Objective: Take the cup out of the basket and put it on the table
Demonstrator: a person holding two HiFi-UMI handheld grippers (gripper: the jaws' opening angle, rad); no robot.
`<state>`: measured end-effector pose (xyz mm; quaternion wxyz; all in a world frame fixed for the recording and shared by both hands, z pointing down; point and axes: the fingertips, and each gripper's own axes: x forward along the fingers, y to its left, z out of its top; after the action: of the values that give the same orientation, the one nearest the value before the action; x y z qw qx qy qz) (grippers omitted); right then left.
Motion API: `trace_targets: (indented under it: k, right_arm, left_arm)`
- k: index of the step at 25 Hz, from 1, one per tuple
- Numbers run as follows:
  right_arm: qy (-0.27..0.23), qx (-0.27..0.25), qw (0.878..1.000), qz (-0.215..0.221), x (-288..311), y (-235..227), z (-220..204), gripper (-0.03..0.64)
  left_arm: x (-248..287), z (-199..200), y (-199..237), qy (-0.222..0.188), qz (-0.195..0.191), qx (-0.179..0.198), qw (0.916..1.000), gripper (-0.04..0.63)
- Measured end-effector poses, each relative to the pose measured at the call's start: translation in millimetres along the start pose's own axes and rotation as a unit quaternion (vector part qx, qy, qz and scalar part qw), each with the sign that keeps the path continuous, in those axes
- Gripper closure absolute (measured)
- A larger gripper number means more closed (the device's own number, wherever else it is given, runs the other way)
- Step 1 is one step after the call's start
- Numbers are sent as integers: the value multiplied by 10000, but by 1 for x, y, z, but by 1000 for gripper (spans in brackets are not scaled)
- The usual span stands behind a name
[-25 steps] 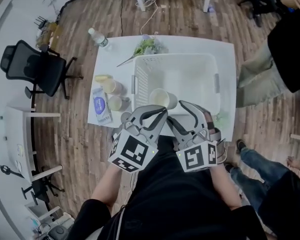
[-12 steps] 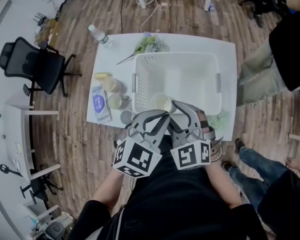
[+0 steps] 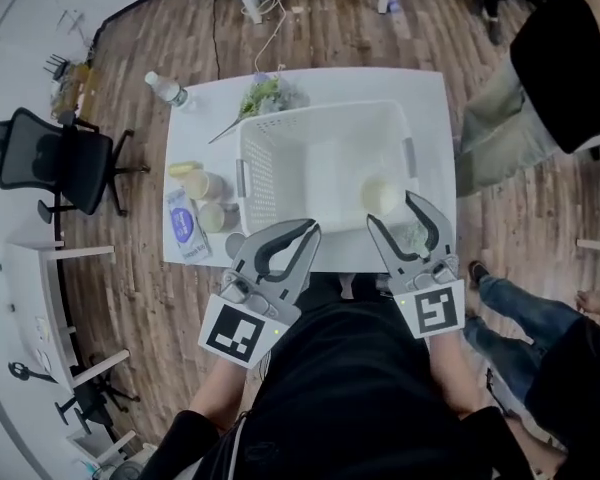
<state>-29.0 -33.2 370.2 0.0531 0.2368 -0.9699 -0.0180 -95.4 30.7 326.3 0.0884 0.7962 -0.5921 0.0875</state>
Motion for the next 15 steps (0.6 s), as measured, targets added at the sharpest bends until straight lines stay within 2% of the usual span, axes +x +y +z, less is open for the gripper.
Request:
trace_targets:
  k: [2,6,9,15]
  right_arm:
    - [-108,151,9995,-272,-18,-29,-2,388]
    - [-37,-58,9978,-664,-50,-80,-19,388]
    - [144,-211,9961,-845,-65,-109,-39,388]
    - [662,-115,9934,-934,-65,-150,-110,388]
  left_arm:
    - [1,-7,-4,-38,-106,-77,9999,575]
    - [6,-27,-16,107,-189,-234,9995,575]
    - [7,-37,-26,284,-185,-301,9990,575]
    - [11,-44,-38,517,-112,-282,9982,575]
